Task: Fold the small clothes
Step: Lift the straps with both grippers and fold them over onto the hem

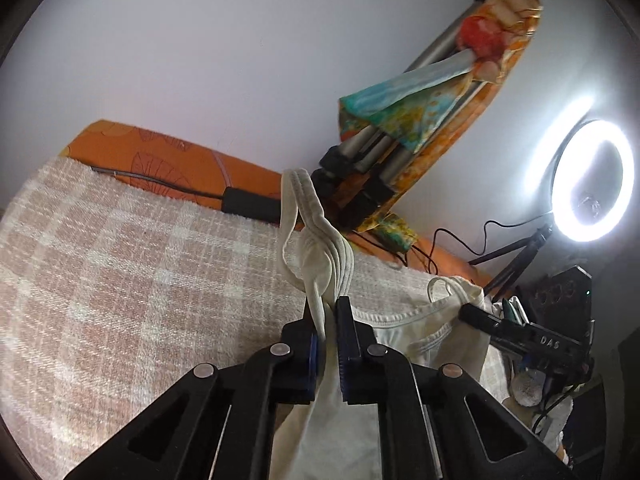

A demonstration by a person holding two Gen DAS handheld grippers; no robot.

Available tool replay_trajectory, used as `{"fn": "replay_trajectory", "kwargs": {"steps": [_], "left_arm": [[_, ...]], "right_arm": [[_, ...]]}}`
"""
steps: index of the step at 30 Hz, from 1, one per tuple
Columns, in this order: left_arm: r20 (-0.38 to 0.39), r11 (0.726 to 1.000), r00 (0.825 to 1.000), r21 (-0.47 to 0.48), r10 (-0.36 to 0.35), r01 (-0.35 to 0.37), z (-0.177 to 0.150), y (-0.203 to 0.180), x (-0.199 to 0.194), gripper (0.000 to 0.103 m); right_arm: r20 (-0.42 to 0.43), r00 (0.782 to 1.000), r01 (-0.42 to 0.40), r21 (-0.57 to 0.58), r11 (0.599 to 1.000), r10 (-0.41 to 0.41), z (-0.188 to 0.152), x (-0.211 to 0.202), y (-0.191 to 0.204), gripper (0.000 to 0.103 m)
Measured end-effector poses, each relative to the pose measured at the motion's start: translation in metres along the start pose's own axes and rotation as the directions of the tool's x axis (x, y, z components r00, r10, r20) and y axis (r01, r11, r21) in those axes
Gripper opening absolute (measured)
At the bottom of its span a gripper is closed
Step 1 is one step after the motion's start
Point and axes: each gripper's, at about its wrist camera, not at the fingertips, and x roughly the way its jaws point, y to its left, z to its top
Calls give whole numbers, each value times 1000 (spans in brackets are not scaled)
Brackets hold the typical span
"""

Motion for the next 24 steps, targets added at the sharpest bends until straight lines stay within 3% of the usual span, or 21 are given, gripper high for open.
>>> {"fn": "replay_trajectory", "kwargs": {"steps": [12, 18, 24], "left_arm": [[47, 1000, 999, 24, -9, 8, -21, -26, -75, 5], [51, 999, 999, 43, 8, -10, -50, -35, -113, 5], [16, 999, 999, 37, 28, -29, -92, -39, -127, 5]], "right_arm": [[73, 997, -12, -96, 995, 19, -13, -63, 46, 4], [56, 998, 7, -127, 992, 1, -38, -88, 61, 4], [31, 998, 64, -209, 976, -59, -76, -110, 86, 4]]}}
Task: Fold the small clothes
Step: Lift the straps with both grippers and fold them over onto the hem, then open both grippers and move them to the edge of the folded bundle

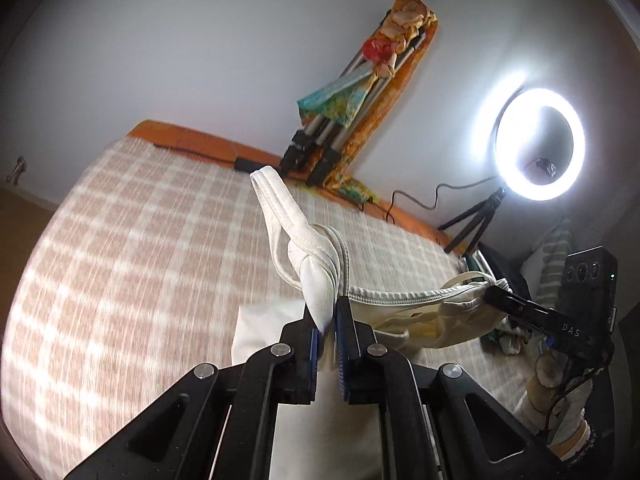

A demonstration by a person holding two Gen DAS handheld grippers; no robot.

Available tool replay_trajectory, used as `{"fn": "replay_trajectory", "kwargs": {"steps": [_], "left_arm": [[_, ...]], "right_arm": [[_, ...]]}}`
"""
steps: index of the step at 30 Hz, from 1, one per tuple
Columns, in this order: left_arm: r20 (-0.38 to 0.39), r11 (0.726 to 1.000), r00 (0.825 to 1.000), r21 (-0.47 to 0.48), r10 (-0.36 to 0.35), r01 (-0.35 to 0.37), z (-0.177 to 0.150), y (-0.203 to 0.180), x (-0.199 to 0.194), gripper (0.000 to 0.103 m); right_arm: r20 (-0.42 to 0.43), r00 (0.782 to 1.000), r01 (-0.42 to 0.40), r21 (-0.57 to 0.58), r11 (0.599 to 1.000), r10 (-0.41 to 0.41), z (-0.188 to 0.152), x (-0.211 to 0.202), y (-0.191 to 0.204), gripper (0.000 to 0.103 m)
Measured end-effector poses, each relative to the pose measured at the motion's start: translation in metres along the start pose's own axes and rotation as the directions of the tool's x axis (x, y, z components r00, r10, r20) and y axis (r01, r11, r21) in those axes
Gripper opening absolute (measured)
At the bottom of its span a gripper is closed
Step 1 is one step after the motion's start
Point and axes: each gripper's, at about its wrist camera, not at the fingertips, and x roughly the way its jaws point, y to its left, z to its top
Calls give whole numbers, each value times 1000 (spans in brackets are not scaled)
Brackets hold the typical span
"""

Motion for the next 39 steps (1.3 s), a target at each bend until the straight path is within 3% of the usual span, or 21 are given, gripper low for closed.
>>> {"fn": "replay_trajectory", "kwargs": {"steps": [10, 15, 21, 27, 30, 34, 39], "left_arm": [[-57, 998, 998, 49, 36, -33, -71, -3, -25, 6], [-106, 986, 990, 145, 93, -77, -97, -7, -37, 9], [-126, 979, 987, 187, 103, -78, -116, -8, -73, 14], [-40, 983, 997, 175, 62, -55, -86, -25, -94, 15], [-8, 982, 998, 178, 58, -56, -65, -43, -84, 15], [-81, 984, 994, 166, 75, -61, -59, -53, -44, 16], [-147, 987, 983, 134, 107, -87, -74, -43, -8, 16]], "right_arm": [[-62, 994, 84, -81, 993, -89, -78, -12, 21, 4], [-82, 989, 114, -88, 990, -121, -103, -17, 22, 9], [-176, 974, 126, -86, 988, -140, -124, -36, 19, 13], [-101, 993, 51, -111, 992, -62, -112, -72, 39, 13], [-79, 994, 62, -123, 990, -72, -102, -63, 44, 13], [-107, 988, 93, -130, 987, -107, -94, -31, 45, 13], [-185, 969, 144, -120, 982, -165, -89, 6, 41, 13]]}}
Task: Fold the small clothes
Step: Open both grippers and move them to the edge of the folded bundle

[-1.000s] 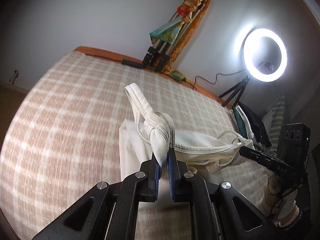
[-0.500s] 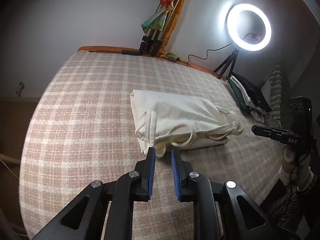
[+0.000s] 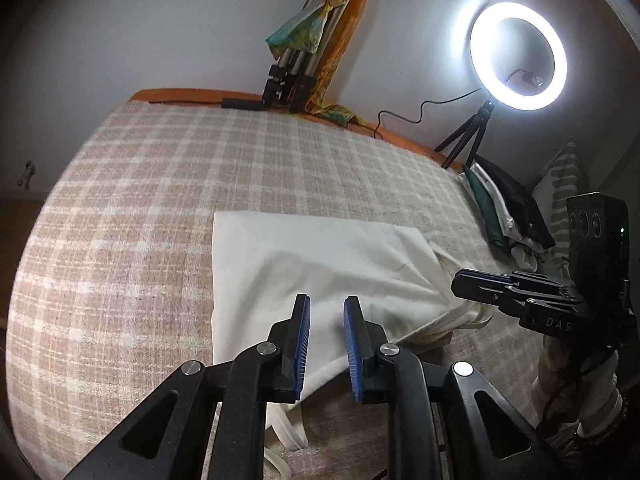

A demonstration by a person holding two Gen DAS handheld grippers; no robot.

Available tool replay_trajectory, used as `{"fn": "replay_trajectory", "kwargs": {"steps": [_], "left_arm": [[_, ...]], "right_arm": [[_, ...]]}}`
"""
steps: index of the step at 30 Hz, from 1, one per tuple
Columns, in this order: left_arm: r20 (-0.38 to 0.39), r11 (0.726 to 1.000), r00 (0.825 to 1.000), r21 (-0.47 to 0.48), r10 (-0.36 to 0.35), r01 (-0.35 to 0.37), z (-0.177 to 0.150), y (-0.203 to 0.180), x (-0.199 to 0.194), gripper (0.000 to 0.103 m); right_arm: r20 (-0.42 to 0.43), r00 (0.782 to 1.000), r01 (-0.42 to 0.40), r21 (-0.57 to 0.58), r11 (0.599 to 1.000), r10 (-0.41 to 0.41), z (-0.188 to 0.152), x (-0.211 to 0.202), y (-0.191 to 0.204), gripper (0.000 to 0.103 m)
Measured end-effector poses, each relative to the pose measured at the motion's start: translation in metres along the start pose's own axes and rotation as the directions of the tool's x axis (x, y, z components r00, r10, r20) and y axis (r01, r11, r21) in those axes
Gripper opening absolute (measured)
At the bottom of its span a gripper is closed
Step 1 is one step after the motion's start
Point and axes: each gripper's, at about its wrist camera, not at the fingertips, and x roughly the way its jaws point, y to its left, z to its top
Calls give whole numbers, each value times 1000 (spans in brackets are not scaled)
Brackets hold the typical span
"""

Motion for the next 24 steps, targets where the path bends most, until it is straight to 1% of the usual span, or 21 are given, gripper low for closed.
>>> {"fn": "replay_trajectory", "kwargs": {"steps": [2, 4, 6, 8, 10, 13, 14, 15, 16, 17, 19, 22, 24], "left_arm": [[-26, 1000, 999, 15, 27, -27, -7, 3, 7, 15], [-54, 998, 997, 29, 54, -53, -15, 9, 11, 16], [-78, 995, 992, 43, 96, -93, -24, 19, 11, 16], [-86, 989, 987, 64, 139, -134, -32, 28, 6, 16], [-89, 988, 985, 53, 147, -142, -38, 40, -1, 15], [-71, 988, 986, 16, 152, -151, -40, 52, -15, 16], [-62, 990, 988, 2, 143, -143, -40, 55, -20, 16], [-58, 992, 990, -10, 129, -130, -40, 57, -24, 18], [-52, 993, 992, -17, 119, -120, -40, 57, -28, 23], [-43, 993, 992, -18, 116, -117, -40, 57, -31, 25], [-31, 994, 993, -21, 111, -111, -39, 55, -34, 34], [-55, 995, 994, -9, 100, -100, -41, 50, -27, 36], [-76, 995, 992, 7, 100, -100, -45, 47, -20, 36]], "right_arm": [[-55, 999, 3, 0, 1000, -3, -4, 8, -2, 13], [-118, 993, -19, -13, 1000, 18, -14, 13, 1, 13], [-177, 983, -49, -33, 998, 42, -27, 12, 6, 13], [-224, 972, -84, -36, 996, 74, -40, 9, 8, 13], [-252, 962, -120, -28, 992, 109, -52, 3, 8, 13], [-219, 964, -156, -8, 988, 151, -56, -12, 0, 13], [-194, 966, -173, 16, 985, 173, -54, -19, -6, 14], [-166, 969, -178, 32, 983, 181, -52, -25, -13, 17], [-133, 976, -169, 46, 985, 173, -48, -31, -20, 19], [-102, 982, -153, 64, 986, 159, -44, -37, -26, 21], [-52, 987, -143, 106, 984, 149, -37, -44, -39, 21], [-11, 992, -123, 159, 980, 127, -31, -45, -56, 22], [-21, 995, -90, 171, 981, 95, -27, -38, -59, 22]]}}
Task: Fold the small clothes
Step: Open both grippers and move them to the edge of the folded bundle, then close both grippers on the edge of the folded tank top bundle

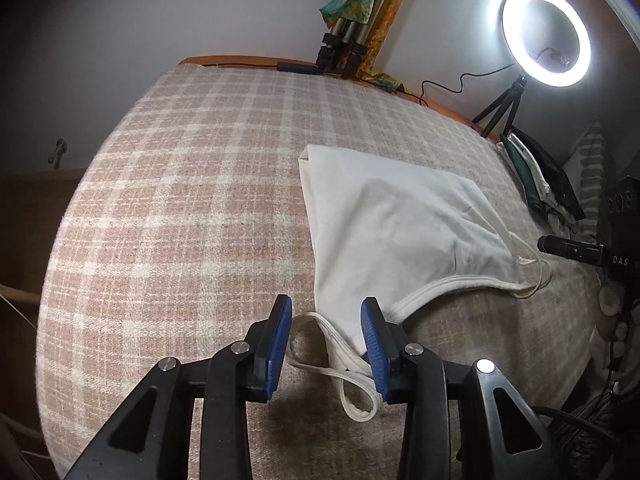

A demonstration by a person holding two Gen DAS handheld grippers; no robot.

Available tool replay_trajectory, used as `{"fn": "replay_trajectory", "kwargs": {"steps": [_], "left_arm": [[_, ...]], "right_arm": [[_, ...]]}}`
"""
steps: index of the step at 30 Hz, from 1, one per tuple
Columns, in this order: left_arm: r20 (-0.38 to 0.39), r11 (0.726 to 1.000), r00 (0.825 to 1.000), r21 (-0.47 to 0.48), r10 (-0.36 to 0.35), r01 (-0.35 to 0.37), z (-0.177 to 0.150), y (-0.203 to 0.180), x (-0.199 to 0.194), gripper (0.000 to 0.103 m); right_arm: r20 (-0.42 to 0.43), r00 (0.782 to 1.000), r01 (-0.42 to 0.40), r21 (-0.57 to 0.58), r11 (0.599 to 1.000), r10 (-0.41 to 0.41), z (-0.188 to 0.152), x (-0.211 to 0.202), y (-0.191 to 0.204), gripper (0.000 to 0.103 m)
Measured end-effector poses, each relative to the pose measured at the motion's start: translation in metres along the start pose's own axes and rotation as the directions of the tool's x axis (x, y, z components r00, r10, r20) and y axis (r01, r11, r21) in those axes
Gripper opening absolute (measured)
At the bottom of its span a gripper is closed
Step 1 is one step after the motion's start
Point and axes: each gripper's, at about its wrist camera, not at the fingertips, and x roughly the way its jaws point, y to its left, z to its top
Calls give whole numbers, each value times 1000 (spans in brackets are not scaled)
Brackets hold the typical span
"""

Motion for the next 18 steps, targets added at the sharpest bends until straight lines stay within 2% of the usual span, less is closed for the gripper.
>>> {"fn": "replay_trajectory", "kwargs": {"steps": [4, 7, 9, 12, 14, 16, 18], "left_arm": [[-31, 998, 999, 52, 41, -40, -8, -6, 12, 36], [-22, 996, 998, 67, 63, -62, -11, -3, 9, 37], [-19, 995, 997, 68, 75, -73, -13, 1, 7, 37], [-20, 997, 998, 54, 60, -59, -17, 8, 1, 35], [-17, 999, 999, 43, 35, -34, -18, 10, -7, 34], [1, 999, 1000, 36, 13, -13, -17, 10, -17, 39], [24, 1000, 1000, 19, -8, 8, -13, 11, -25, 42]], "right_arm": [[-45, 999, 27, -7, 1000, -28, 1, 17, -1, 22], [-100, 994, 33, -66, 997, -40, -12, 25, 12, 22], [-155, 985, 57, -129, 990, -77, -25, 33, 20, 23], [-176, 979, 71, -175, 982, -102, -32, 33, 22, 25], [-168, 984, 33, -160, 987, -61, -28, 24, 17, 25], [-125, 992, 14, -152, 988, -34, -22, 9, 9, 30], [-71, 997, -21, -125, 992, 13, -12, -6, -1, 46]]}}
